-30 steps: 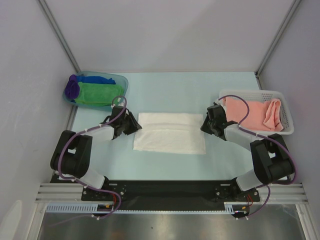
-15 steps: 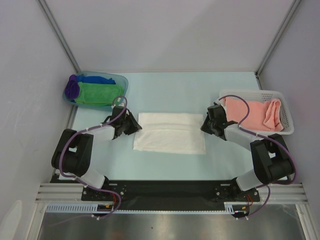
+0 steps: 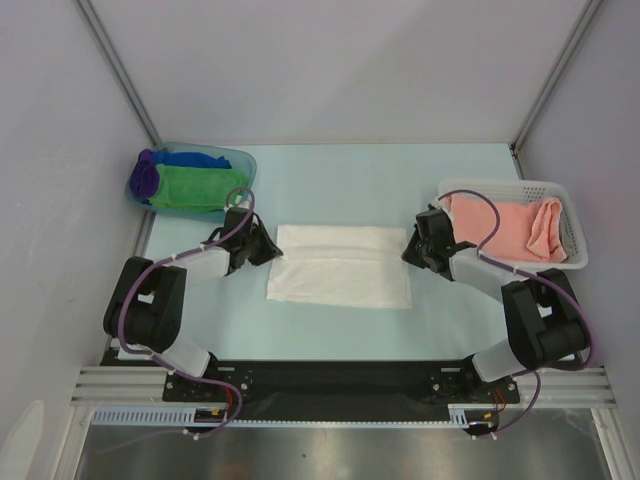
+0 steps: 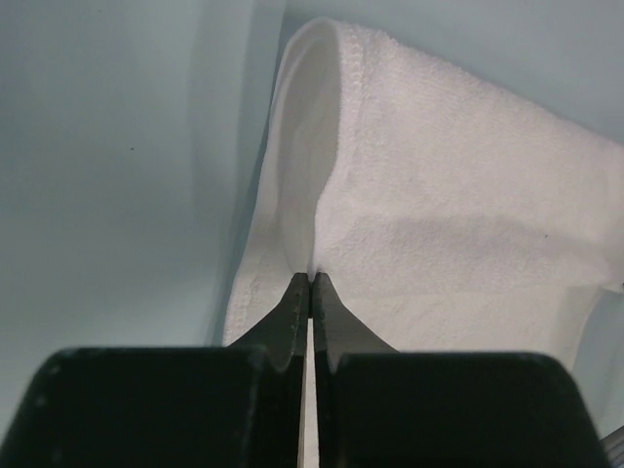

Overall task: Fold and stack the towels
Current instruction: Fold the towel

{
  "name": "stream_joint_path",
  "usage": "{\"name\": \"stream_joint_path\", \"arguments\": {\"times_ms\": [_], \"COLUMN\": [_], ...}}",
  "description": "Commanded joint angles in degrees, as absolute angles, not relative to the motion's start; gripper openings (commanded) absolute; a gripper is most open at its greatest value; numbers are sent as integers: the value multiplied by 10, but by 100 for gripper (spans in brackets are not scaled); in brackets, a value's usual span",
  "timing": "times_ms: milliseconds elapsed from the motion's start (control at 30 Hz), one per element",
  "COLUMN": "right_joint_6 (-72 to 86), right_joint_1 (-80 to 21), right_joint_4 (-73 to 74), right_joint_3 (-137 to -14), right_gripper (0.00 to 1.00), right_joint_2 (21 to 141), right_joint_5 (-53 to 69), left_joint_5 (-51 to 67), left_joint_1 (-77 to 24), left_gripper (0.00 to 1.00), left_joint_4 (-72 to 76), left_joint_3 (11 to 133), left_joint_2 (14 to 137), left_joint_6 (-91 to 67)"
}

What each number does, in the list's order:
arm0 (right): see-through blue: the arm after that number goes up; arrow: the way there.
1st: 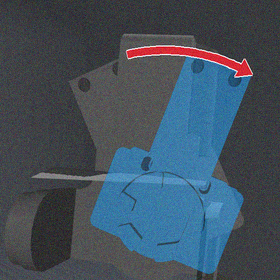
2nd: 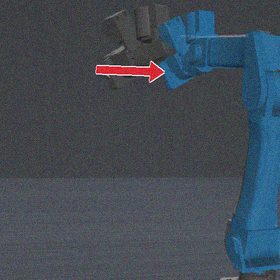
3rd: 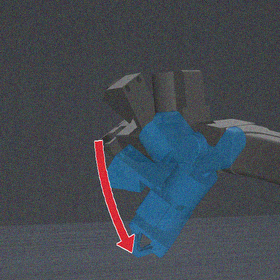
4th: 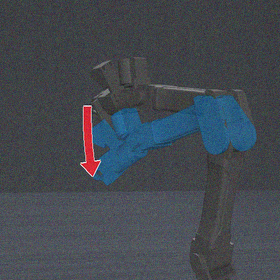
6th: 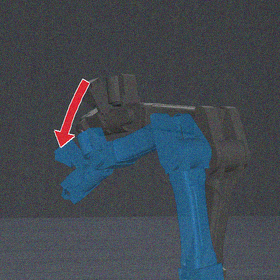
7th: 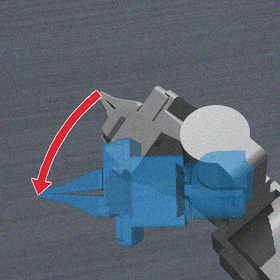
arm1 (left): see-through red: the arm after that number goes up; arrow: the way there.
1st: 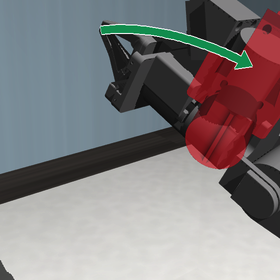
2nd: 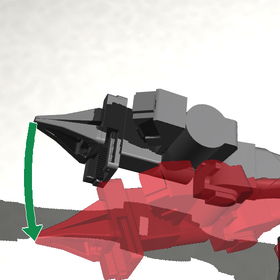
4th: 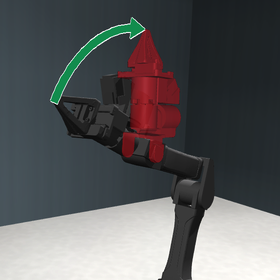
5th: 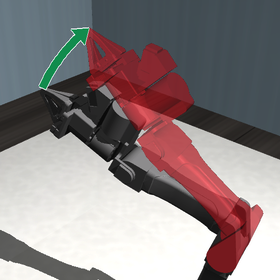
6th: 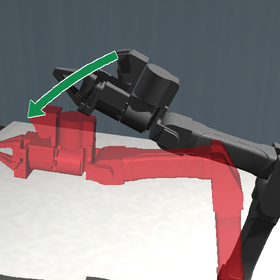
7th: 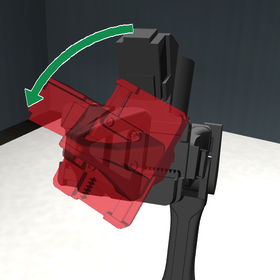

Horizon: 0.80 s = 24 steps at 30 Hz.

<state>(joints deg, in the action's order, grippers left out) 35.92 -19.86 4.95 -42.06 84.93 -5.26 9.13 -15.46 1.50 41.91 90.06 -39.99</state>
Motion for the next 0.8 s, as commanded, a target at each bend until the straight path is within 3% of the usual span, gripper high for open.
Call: {"name": "stream_joint_path", "arguments": {"times_ms": [0, 767], "right_joint_6": [351, 349], "right_joint_1": [-195, -192], "right_joint_4": [47, 97], "right_joint_3": [-428, -404], "right_gripper": [0, 0], "right_joint_2": [828, 721], "right_joint_5": [-47, 31], "left_joint_5": [105, 120], "left_joint_1": [-151, -130], "left_gripper": [0, 0], "left_joint_4": [12, -126], "left_joint_3": [442, 476], "left_joint_2": [893, 773], "left_joint_6": [-387, -317]}}
